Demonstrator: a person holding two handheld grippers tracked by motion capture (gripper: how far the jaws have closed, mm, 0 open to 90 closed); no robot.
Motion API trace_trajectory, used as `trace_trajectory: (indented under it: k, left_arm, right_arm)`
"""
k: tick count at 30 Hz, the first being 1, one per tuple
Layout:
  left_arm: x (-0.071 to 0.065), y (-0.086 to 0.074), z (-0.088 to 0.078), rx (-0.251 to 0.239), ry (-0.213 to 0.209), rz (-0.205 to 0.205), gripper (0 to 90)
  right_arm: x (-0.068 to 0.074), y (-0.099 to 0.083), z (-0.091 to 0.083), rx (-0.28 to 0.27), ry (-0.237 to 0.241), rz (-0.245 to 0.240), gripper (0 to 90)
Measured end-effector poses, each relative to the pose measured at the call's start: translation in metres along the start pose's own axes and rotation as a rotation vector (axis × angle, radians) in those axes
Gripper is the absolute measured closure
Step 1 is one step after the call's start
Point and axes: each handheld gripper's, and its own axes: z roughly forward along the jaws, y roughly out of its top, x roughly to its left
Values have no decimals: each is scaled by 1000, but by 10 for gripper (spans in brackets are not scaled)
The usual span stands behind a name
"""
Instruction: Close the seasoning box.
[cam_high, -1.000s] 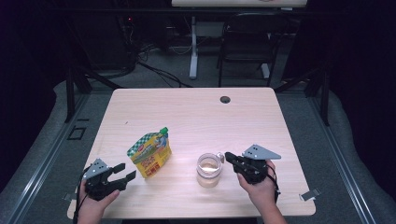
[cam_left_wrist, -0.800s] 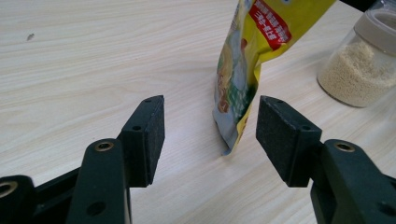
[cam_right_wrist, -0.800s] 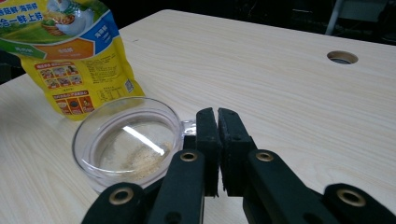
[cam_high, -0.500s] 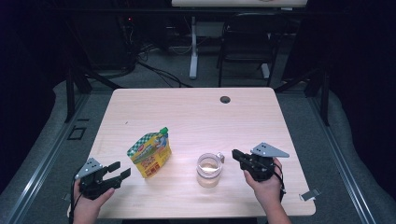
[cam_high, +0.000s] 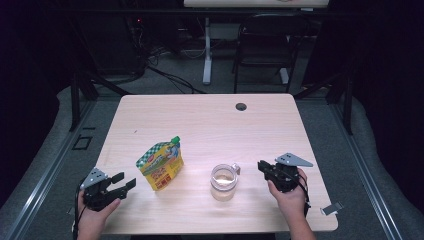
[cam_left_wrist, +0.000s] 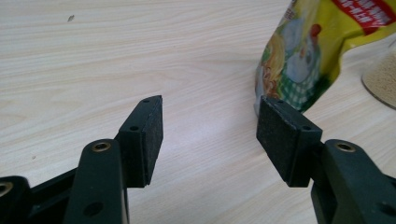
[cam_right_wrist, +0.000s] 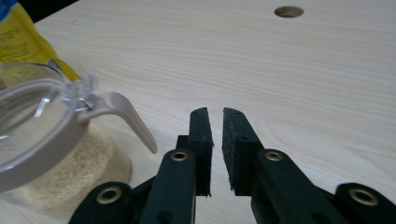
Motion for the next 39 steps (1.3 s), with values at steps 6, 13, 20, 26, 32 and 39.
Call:
trace_trajectory:
  k: [6, 13, 20, 26, 32, 39]
  left_arm:
    - [3, -1, 3, 9, 8, -8, 416]
    - [9, -4, 6, 26, 20, -23, 415]
    - [11, -5, 7, 21, 21, -36, 415]
    - [12, -5, 11, 39, 27, -29, 414]
    - [14, -5, 11, 54, 39, -40, 412]
    - [15, -4, 11, 64, 47, -56, 412]
  right_arm:
    - [-9, -5, 5, 25, -24, 38, 787]
    - [-22, -12, 14, 66, -49, 100, 742]
    - [-22, -14, 15, 64, -36, 127, 713]
    - [-18, -14, 19, 65, 7, 122, 641]
    - [-10, -17, 24, 79, 29, 113, 594]
    - [-8, -18, 25, 74, 22, 108, 530]
